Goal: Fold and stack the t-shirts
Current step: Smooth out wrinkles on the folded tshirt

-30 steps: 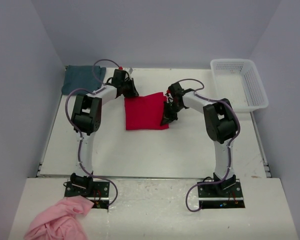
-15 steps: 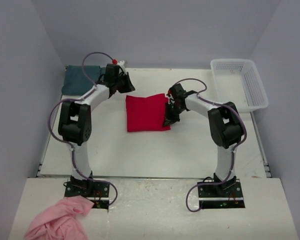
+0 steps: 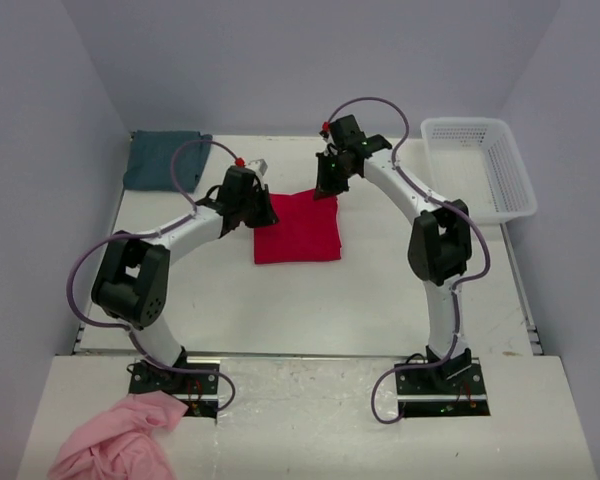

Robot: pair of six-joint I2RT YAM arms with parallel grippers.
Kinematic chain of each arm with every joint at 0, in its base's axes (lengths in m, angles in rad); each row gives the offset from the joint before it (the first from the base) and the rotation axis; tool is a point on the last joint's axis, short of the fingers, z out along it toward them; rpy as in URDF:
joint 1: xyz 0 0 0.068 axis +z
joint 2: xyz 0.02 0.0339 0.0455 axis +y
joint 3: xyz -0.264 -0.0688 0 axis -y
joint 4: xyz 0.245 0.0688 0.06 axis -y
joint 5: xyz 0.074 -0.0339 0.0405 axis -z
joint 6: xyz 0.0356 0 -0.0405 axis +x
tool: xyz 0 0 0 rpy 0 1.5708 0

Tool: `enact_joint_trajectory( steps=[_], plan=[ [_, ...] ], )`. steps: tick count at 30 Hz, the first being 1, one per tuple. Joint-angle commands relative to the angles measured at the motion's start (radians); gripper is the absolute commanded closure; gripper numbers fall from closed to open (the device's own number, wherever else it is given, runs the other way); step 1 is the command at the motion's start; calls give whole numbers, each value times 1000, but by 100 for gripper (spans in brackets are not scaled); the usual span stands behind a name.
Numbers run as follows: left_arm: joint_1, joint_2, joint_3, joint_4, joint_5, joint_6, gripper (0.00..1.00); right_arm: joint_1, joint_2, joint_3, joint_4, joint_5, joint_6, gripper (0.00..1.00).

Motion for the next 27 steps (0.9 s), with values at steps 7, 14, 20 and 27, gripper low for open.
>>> enact_joint_trajectory(
  steps=[7,14,20,27],
  plan=[
    [-22,-53,-110,-17,-92,-27,100,-69,276,298,-209,-23,-93,100],
    [-28,-84,-168,-28,-114,-25,100,-75,290,192,-210,47,-43,100],
    [-28,-82,-248,-37,-170,-47,100,-92,272,161,-213,87,-27,100],
    [-28,-104,-323,-31,-229,-42,100,-109,252,174,-212,106,-32,100]
  ],
)
